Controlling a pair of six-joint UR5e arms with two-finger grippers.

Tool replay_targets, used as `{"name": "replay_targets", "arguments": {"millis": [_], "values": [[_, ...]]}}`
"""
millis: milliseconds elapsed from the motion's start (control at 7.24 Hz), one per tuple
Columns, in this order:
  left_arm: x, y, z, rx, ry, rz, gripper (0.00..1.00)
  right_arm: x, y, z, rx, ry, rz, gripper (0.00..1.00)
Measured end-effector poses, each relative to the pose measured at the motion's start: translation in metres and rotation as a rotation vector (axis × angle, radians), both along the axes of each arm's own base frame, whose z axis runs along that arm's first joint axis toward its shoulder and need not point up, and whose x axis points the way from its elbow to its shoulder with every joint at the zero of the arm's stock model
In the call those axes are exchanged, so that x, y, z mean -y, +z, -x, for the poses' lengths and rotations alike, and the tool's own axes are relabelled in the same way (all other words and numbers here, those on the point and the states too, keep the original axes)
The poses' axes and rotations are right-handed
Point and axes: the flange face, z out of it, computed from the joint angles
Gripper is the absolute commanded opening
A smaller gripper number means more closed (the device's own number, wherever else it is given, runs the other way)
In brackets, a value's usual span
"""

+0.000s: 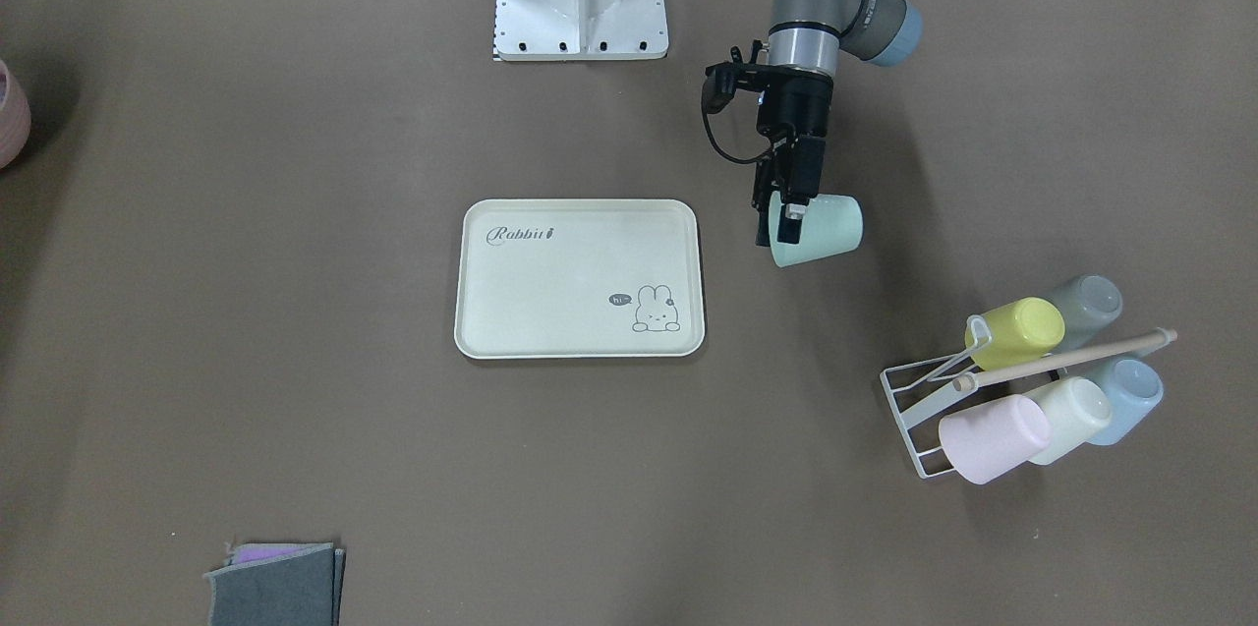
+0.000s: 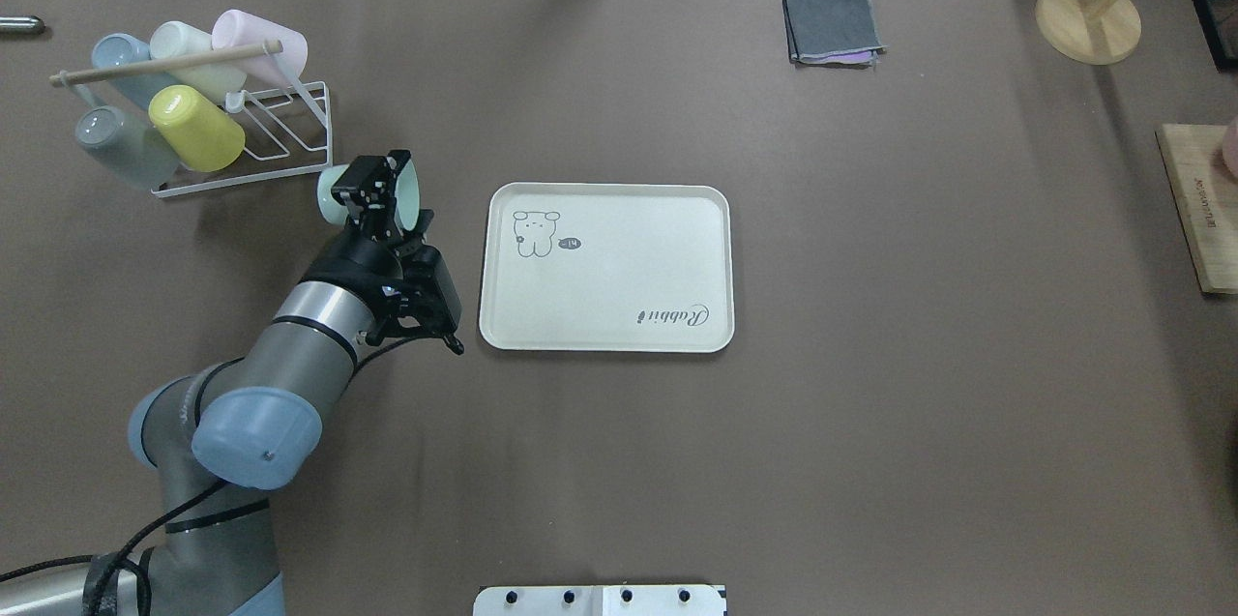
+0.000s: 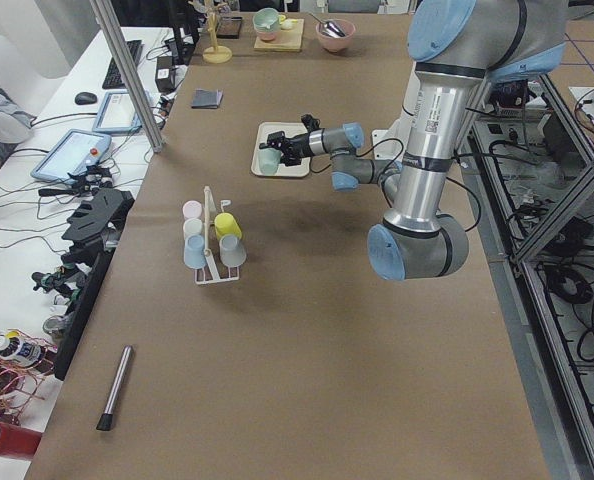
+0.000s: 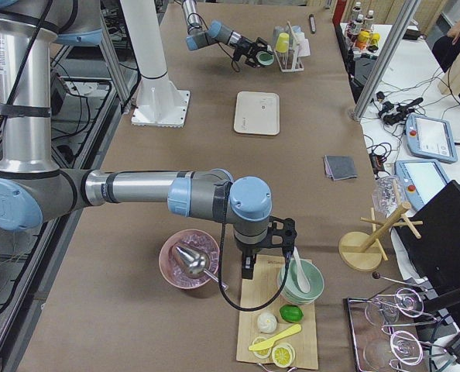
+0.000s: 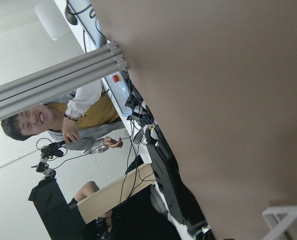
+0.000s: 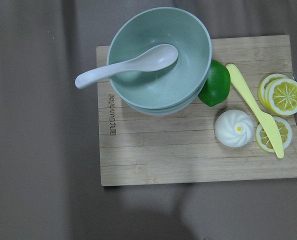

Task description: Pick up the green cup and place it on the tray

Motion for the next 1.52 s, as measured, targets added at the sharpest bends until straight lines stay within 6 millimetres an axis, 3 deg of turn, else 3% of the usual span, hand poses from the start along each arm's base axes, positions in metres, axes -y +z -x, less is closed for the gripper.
{"name": "replay_targets", "arguments": {"millis": [138, 552, 967, 1519], "values": [[-0.018, -0.008, -0.018, -0.145, 0.02, 0.057, 0.78, -0.001, -0.001, -0.002, 0.0, 0.004, -0.002, 1.0], [-0.052, -0.06, -0.058, -0.417, 0.076, 0.139, 0.78, -0.012, -0.001, -0.012, 0.006, 0.03, -0.002, 1.0], [-0.054, -0.069, -0.086, -0.607, 0.061, 0.247, 0.78, -0.026, 0.008, -0.012, 0.013, 0.038, 0.02, 1.0], [-0.038, -0.084, -0.12, -0.761, 0.026, 0.344, 0.77, -0.037, 0.008, -0.009, 0.019, 0.038, -0.013, 1.0]]}}
